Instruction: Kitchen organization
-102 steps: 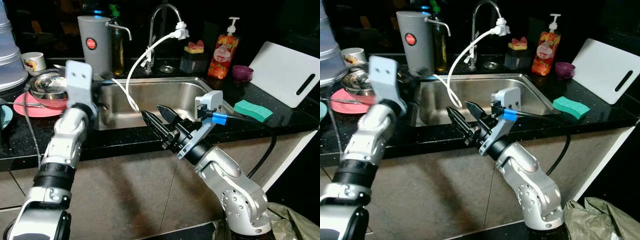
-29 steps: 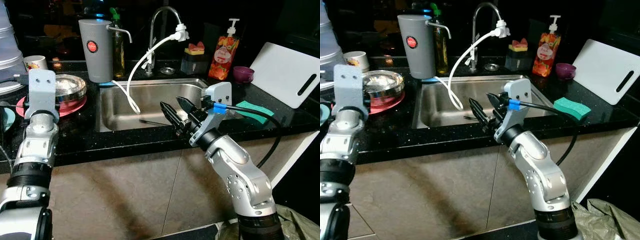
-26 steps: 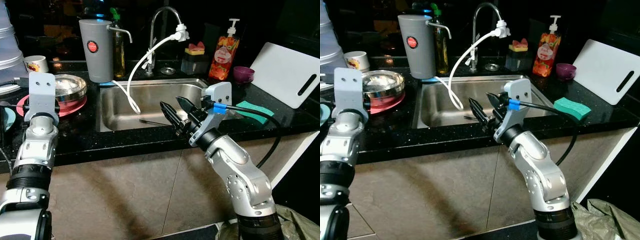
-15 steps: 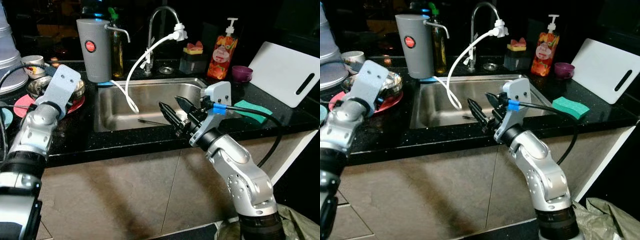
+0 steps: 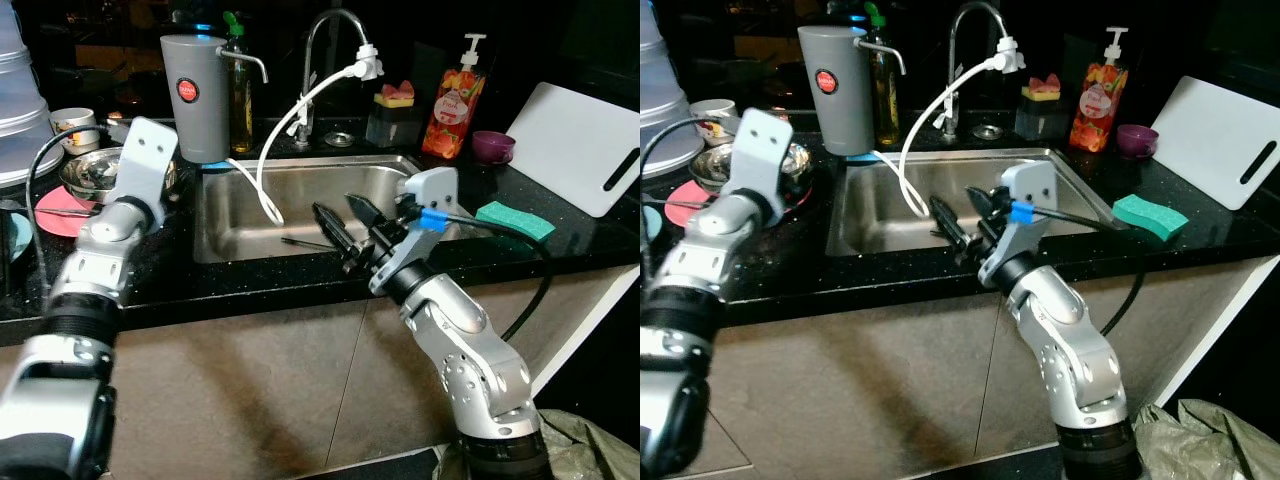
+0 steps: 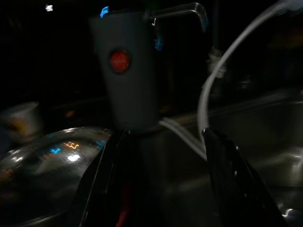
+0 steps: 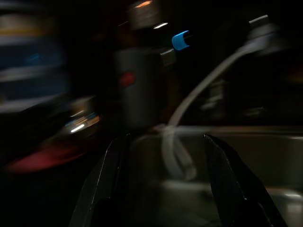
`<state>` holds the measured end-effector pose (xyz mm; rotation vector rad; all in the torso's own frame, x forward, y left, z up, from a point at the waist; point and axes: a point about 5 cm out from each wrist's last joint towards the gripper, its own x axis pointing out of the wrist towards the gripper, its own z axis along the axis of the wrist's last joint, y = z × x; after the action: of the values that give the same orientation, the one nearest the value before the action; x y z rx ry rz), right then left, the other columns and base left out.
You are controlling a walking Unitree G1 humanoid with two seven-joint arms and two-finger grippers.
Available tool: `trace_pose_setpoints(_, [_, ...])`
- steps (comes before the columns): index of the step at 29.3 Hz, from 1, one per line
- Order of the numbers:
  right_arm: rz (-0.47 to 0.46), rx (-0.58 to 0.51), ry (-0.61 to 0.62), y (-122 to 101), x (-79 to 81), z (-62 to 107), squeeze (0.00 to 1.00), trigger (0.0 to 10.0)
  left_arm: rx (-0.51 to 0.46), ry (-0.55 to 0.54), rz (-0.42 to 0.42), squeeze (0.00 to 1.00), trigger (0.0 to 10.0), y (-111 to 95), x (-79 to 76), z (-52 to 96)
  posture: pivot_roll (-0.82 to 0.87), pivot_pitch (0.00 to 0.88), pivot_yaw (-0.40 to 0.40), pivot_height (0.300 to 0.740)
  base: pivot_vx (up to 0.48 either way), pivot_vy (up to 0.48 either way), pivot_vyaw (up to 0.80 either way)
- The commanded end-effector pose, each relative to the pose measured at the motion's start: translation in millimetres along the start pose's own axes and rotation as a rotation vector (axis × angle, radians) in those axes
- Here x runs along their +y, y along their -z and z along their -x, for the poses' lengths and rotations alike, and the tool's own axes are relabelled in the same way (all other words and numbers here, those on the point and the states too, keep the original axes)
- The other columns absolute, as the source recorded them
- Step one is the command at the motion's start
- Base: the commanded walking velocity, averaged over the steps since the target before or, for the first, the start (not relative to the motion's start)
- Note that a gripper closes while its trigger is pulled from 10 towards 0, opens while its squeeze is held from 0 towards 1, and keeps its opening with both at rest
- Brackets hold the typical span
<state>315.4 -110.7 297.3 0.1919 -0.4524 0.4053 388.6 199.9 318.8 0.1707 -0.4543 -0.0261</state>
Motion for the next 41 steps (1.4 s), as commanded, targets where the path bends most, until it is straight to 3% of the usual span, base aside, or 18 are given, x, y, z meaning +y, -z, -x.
trace_pose_setpoints(1, [0.036,-0.032,0.075,-3.4,-11.2,2.5,0.00,10.0,-0.058,-0.012,0.081,0.00,10.0,-5.6,-3.3,6.4,0.01,0.106,-0.027,0.740,0.000,0.000,0.00])
trace_pose_setpoints(3, [0.064,-0.051,0.104,-5.9,-15.0,4.3,0.00,10.0,-0.108,0.022,0.147,0.00,10.0,-12.4,-14.7,12.4,0.01,0.107,-0.026,0.740,0.000,0.000,0.00])
trace_pose_setpoints(5, [0.078,-0.059,0.124,-7.1,-17.0,5.4,0.00,10.0,-0.131,0.053,0.154,0.00,10.0,-15.8,-21.7,15.7,0.01,0.107,-0.029,0.740,0.000,0.000,0.00])
trace_pose_setpoints(9, [0.192,-0.131,0.220,-21.5,-26.2,10.2,0.00,10.0,-0.172,0.142,0.224,0.00,10.0,-26.7,-51.7,30.9,0.00,0.112,-0.030,0.740,0.000,0.000,0.00])
trace_pose_setpoints(11, [0.192,-0.131,0.220,-21.5,-26.2,10.2,0.00,10.0,-0.172,0.142,0.224,0.00,10.0,-26.7,-51.7,30.9,0.00,0.112,-0.030,0.740,0.000,0.000,0.00])
trace_pose_setpoints(13, [0.234,-0.172,0.247,-31.9,-31.4,12.5,0.00,10.0,-0.191,0.160,0.244,0.00,10.0,-31.6,-61.4,40.6,0.00,0.116,-0.031,0.740,0.000,0.000,0.00])
trace_pose_setpoints(20, [0.245,-0.184,0.263,-35.8,-36.4,14.5,0.00,10.0,-0.169,0.164,0.205,0.00,10.0,-25.2,-61.4,44.9,-0.01,0.119,-0.032,0.740,0.000,0.000,0.00])
trace_pose_setpoints(24, [0.239,-0.161,0.268,-30.2,-37.8,18.5,0.00,10.0,-0.153,0.174,0.123,0.00,10.0,-19.1,-61.3,52.8,-0.01,0.127,-0.036,0.740,0.000,0.000,0.00])
trace_pose_setpoints(29, [0.232,-0.140,0.272,-23.8,-39.9,21.5,0.00,10.0,-0.132,0.164,0.080,0.00,10.0,-16.8,-60.0,58.7,-0.01,0.127,-0.036,0.740,0.000,0.000,0.00])
trace_pose_setpoints(41, [0.246,-0.146,0.271,-23.2,-38.9,19.3,0.00,10.0,-0.150,0.115,0.089,0.00,10.0,-23.1,-52.7,56.2,0.00,0.129,-0.035,0.740,0.000,0.000,0.00])
